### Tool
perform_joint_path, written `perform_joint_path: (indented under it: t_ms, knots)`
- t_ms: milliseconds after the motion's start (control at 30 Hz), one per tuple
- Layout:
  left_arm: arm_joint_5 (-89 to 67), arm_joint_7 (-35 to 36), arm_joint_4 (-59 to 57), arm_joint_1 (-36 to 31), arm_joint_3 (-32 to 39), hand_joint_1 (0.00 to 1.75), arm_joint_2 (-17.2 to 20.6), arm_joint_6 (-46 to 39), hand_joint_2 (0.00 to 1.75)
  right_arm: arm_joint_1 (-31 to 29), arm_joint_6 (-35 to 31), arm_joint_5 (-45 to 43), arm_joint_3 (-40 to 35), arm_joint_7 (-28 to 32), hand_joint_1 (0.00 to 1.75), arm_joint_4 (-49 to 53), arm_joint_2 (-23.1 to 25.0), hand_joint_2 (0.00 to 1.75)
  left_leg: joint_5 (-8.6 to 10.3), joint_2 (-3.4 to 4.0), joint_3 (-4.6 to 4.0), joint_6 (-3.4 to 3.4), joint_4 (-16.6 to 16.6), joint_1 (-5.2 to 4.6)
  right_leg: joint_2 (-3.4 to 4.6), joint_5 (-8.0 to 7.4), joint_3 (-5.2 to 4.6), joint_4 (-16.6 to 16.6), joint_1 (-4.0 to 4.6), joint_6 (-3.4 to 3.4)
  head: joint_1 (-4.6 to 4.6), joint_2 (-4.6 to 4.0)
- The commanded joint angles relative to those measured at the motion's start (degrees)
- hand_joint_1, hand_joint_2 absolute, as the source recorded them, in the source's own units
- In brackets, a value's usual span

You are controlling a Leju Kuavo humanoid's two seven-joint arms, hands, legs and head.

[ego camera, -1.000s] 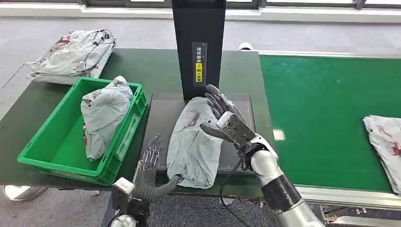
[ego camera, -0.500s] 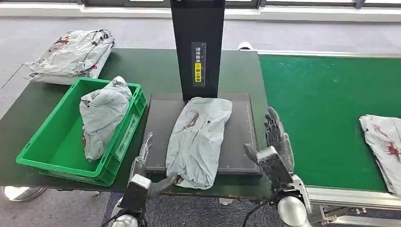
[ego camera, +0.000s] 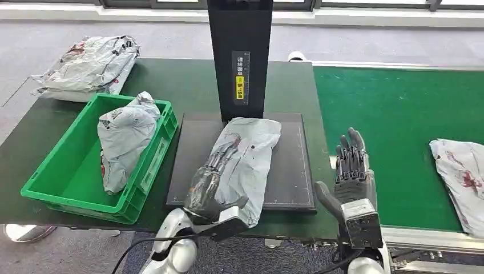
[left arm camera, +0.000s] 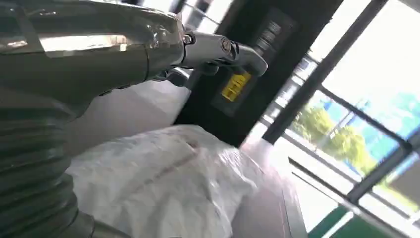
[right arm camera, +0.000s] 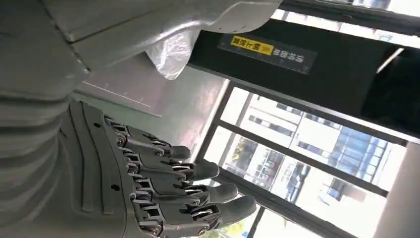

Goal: Moved the parcel from conveyor to table for the left to box.

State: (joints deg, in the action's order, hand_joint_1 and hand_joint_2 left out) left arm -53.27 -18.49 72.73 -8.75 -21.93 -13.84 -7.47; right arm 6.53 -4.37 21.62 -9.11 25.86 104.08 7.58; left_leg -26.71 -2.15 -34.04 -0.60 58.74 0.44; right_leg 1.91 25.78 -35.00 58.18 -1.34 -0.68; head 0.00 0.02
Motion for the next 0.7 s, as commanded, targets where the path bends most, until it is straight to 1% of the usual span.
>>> perform_joint_path:
  t_ms: [33, 67, 100, 133, 167, 200, 233, 267, 300, 333, 367, 433, 467, 533, 567, 633, 700]
  knots:
    - [-2.7, 2.3, -21.3, -13.4, -10.1, 0.00, 2.4, 2.0, 1.75, 3.3, 1.1, -1.0, 1.6, 2.1, 0.00, 0.6, 1.0, 1.75, 0.07, -0.06, 0.26, 0.01, -0.2, 0.01, -0.40, 0.00, 0.34, -0.2, 0.07, 0.09, 0.02, -0.02]
    - [-2.9, 2.6, -22.4, -13.8, -10.6, 0.00, 2.6, 2.8, 1.75, 3.2, 1.1, -1.0, 1.6, 2.2, 0.00, 0.5, 1.1, 1.75, 0.03, 0.02, 0.17, 0.00, -0.1, 0.00, -0.20, 0.00, 0.21, -0.1, 0.04, 0.06, 0.00, 0.00]
    - [-2.7, 3.4, -24.6, -14.7, -10.9, 0.00, 2.6, 4.6, 1.75, 3.0, 1.7, -1.1, 1.4, 2.4, 0.00, 0.3, 1.3, 1.75, 0.02, 0.11, 0.26, 0.00, -0.2, 0.02, -0.19, -0.01, 0.29, -0.2, 0.07, 0.10, 0.00, 0.00]
    - [-1.9, 3.9, -27.5, -15.6, -11.1, 0.00, 2.5, 7.6, 1.75, 2.4, 2.5, -1.3, 1.0, 2.4, 0.00, -0.3, 1.4, 1.75, 0.01, 0.17, 0.31, -0.01, -0.2, 0.03, -0.14, -0.02, 0.32, -0.2, 0.09, 0.12, 0.00, 0.00]
    - [0.3, 3.2, -30.6, -16.4, -10.6, 0.00, 2.3, 10.8, 1.75, 1.7, 2.8, -1.3, 0.7, 2.4, 0.00, -1.0, 1.5, 1.75, 0.03, 0.08, 0.22, -0.01, -0.1, 0.03, -0.16, -0.01, 0.24, -0.1, 0.07, 0.09, 0.00, 0.00]
    - [1.8, 2.9, -34.9, -17.7, -10.5, 0.09, 2.0, 12.3, 1.75, 0.6, 3.1, -1.2, 0.2, 2.3, 0.00, -2.1, 1.8, 1.75, 0.04, 0.11, 0.26, -0.02, -0.2, 0.02, -0.17, -0.02, 0.27, -0.2, 0.07, 0.11, 0.00, -0.02]
    - [2.4, 3.0, -38.0, -18.7, -10.7, 0.23, 1.8, 13.7, 1.75, -0.2, 3.4, -1.1, -0.2, 2.1, 0.00, -2.7, 1.9, 1.75, 0.06, 0.20, 0.37, -0.02, -0.3, 0.02, -0.17, -0.06, 0.35, -0.2, 0.09, 0.13, 0.00, 0.00]
    - [3.6, 2.8, -41.1, -19.8, -10.5, 0.17, 1.5, 15.0, 1.75, -0.9, 3.5, -1.1, -0.6, 1.9, 0.00, -3.2, 1.8, 1.75, 0.04, 0.19, 0.29, -0.01, -0.2, 0.01, -0.07, -0.05, 0.27, -0.2, 0.07, 0.09, 0.00, -0.02]
    - [5.5, 2.9, -44.5, -21.0, -9.7, 0.70, 1.2, 17.3, 1.75, -1.9, 3.8, -1.2, -1.0, 1.5, 0.00, -3.8, 1.6, 1.75, 0.05, 0.27, 0.33, -0.01, -0.2, 0.02, -0.06, -0.08, 0.30, -0.2, 0.08, 0.11, 0.00, -0.02]
    - [6.6, 3.3, -46.5, -21.8, -9.3, 1.75, 1.2, 18.9, 1.75, -2.7, 4.0, -1.5, -1.4, 1.2, 0.00, -4.4, 1.5, 1.75, 0.07, 0.36, 0.39, -0.01, -0.3, 0.04, -0.03, -0.13, 0.36, -0.3, 0.11, 0.13, 0.00, -0.02]
    - [7.5, 3.8, -48.0, -22.5, -8.9, 1.75, 1.3, 19.7, 1.75, -3.4, 4.1, -1.7, -1.6, 1.0, 0.00, -4.9, 1.4, 1.75, 0.04, 0.35, 0.26, 0.00, -0.2, 0.02, 0.07, -0.10, 0.21, -0.2, 0.07, 0.09, 0.00, -0.02]
    - [8.7, 4.2, -50.0, -23.4, -8.5, 1.75, 1.5, 20.5, 1.75, -4.0, 4.2, -1.9, -1.8, 0.7, 0.00, -5.2, 1.3, 1.75, 0.06, 0.48, 0.34, -0.01, -0.2, 0.06, 0.08, -0.16, 0.28, -0.2, 0.13, 0.12, 0.00, 0.00]
    - [9.0, 4.2, -50.4, -23.6, -8.3, 1.75, 1.6, 20.7, 1.75, -4.0, 4.2, -2.0, -1.8, 0.7, 0.00, -5.1, 1.3, 1.75, 0.04, 0.34, 0.22, -0.01, -0.1, 0.03, 0.06, -0.09, 0.18, -0.1, 0.07, 0.08, 0.00, 0.00]
    - [9.7, 4.2, -50.9, -23.9, -8.0, 1.75, 1.6, 21.4, 1.75, -4.4, 4.3, -2.2, -1.8, 0.4, 0.00, -4.9, 1.4, 1.75, 0.07, 0.45, 0.38, -0.01, -0.3, 0.05, 0.06, -0.14, 0.36, -0.3, 0.12, 0.12, 0.00, -0.02]
    - [9.5, 4.4, -50.9, -24.0, -8.2, 1.75, 1.6, 21.3, 1.75, -4.6, 4.3, -2.3, -1.7, 0.2, 0.00, -4.8, 1.5, 1.75, 0.04, 0.25, 0.37, 0.00, -0.2, 0.04, 0.04, -0.08, 0.41, -0.1, 0.08, 0.07, 0.00, -0.02]
    - [9.7, 4.3, -51.0, -24.2, -8.2, 1.75, 1.5, 21.4, 1.75, -4.6, 4.3, -2.4, -1.6, -0.1, 0.00, -4.5, 1.5, 1.75, 0.01, 0.25, 0.55, 0.01, -0.1, 0.03, 0.07, -0.03, 0.61, -0.1, 0.07, 0.04, 0.00, 0.00]
    - [9.7, 4.2, -51.0, -24.2, -8.3, 1.75, 1.6, 21.4, 1.75, -4.5, 4.3, -2.4, -1.6, -0.1, 0.00, -4.5, 1.4, 1.75, 0.06, 0.43, 0.66, 0.00, -0.3, 0.02, 0.10, -0.10, 0.70, -0.2, 0.08, 0.08, 0.00, -0.02]
